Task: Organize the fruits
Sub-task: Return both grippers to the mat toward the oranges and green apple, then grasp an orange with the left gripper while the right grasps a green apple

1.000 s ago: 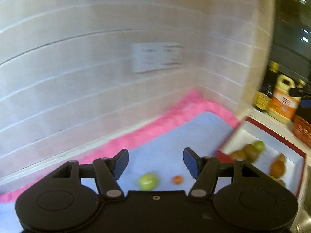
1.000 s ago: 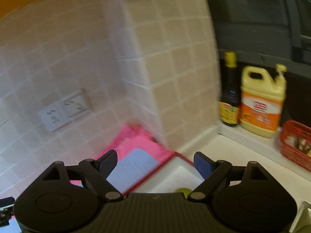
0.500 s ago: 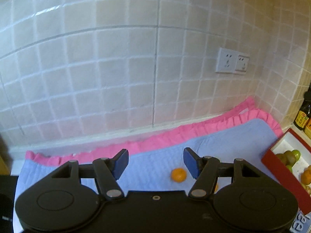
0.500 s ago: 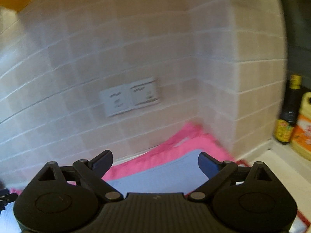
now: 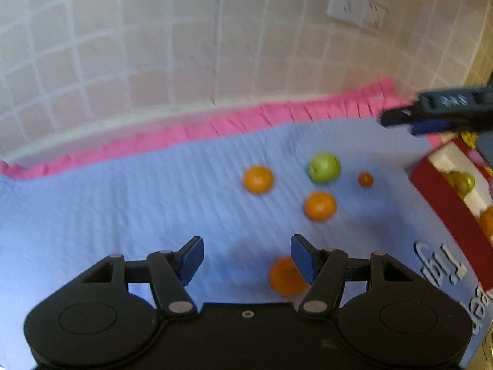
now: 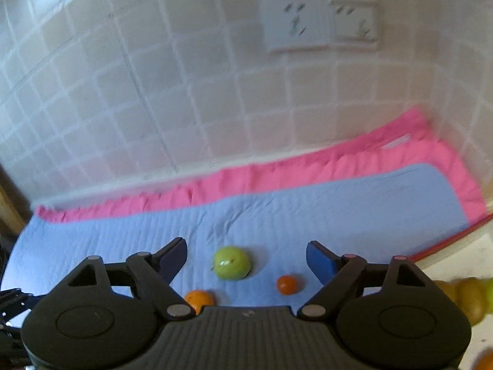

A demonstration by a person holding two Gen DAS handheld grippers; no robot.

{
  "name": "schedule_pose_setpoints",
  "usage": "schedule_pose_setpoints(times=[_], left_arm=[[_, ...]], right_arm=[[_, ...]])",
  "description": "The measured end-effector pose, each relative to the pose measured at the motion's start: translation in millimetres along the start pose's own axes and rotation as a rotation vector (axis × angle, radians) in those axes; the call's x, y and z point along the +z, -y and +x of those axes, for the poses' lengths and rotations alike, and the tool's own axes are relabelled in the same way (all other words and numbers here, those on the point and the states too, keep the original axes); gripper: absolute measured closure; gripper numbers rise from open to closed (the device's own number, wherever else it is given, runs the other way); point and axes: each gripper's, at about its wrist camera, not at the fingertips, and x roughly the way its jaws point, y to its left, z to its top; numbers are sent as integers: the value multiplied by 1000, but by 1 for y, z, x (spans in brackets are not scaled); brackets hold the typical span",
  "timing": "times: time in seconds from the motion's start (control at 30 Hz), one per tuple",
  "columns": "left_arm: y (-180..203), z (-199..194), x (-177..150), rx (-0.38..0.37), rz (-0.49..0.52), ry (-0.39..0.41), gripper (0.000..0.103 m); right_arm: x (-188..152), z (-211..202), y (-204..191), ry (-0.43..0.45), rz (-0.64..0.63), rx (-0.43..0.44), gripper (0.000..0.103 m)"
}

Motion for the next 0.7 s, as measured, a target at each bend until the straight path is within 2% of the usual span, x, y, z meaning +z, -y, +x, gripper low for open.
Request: schedule_pose_setpoints(times=[0.17, 0.33, 0.6, 0.7], left_arm=[[13, 26, -6, -57, 21, -62, 28], [27, 54, -9, -77, 60, -129, 28], [37, 73, -10, -106, 106, -174, 29], [35, 73, -11, -103, 99, -161, 43]], right_arm=[[2, 39, -9, -62, 2, 10, 24], [-1, 73, -8, -126, 15, 10, 24], [-7, 108, -17, -196, 1, 22, 24], [-10, 118, -18, -210, 3, 26, 27]])
